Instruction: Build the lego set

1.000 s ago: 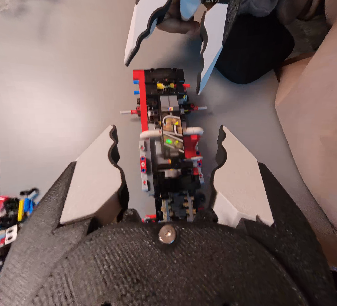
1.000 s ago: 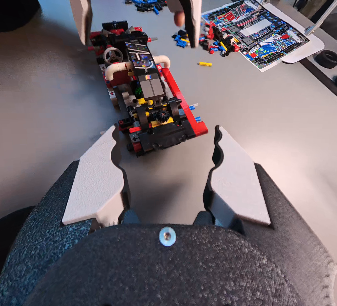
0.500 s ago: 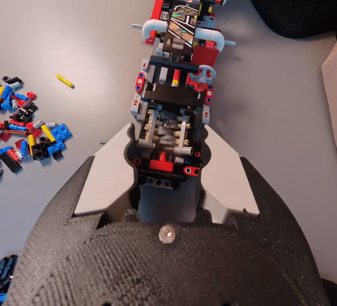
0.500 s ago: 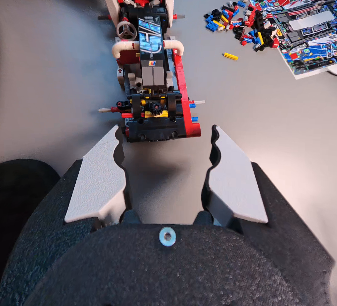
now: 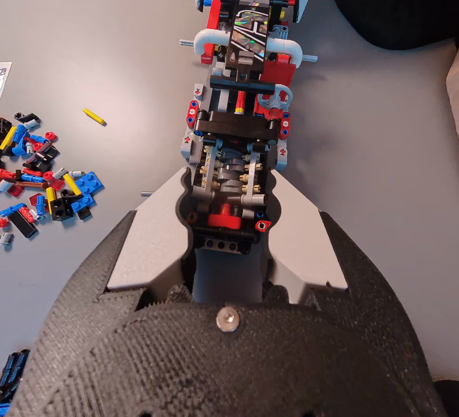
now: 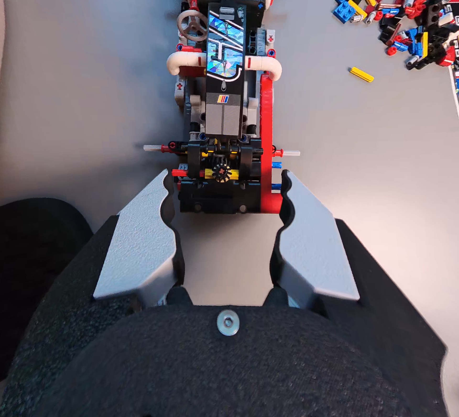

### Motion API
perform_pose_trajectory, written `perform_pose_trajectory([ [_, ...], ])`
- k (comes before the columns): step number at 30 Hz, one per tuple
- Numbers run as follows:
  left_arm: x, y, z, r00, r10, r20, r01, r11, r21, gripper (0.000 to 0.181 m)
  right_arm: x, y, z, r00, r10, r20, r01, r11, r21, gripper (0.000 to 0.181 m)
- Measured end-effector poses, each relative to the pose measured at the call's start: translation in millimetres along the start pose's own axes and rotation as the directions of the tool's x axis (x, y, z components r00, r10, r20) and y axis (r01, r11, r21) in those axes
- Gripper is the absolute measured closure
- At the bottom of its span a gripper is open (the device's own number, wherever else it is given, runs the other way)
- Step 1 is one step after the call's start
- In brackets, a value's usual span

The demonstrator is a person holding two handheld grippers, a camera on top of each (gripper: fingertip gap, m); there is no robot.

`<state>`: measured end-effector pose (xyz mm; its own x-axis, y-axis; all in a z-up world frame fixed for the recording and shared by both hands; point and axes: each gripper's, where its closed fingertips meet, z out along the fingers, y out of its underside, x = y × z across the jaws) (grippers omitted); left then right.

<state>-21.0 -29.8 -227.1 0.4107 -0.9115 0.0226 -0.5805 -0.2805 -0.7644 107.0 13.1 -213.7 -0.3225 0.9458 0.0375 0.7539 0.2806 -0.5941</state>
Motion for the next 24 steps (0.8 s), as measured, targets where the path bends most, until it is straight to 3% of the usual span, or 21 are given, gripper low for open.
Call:
perform_pose_trajectory([
  [8,-2,-3,3,0.999,0.022,-0.038,-0.023,1.0,-0.004,0.123,-3,3,-2,1.0,0.002,-0.028,-0.003,1.0,-0.025,0.099],
  [12,-4,-3,3,0.999,0.03,-0.038,-0.03,1.0,0.002,0.122,-6,2,-8,0.998,0.055,-0.032,-0.054,0.998,0.042,0.084],
  [18,-5,-4,4,0.997,0.04,-0.07,-0.039,0.999,0.015,0.122,-8,21,-10,0.985,0.159,-0.061,-0.152,0.983,0.106,0.079],
  [21,-11,-7,6,0.995,0.061,-0.079,-0.06,0.998,0.018,0.119,-7,23,-3,0.981,0.17,-0.097,-0.156,0.979,0.131,0.084],
  [24,-28,-12,4,0.999,0.052,0.005,-0.053,0.998,0.02,0.113,-2,24,-2,0.966,0.217,-0.143,-0.194,0.968,0.16,0.095],
])
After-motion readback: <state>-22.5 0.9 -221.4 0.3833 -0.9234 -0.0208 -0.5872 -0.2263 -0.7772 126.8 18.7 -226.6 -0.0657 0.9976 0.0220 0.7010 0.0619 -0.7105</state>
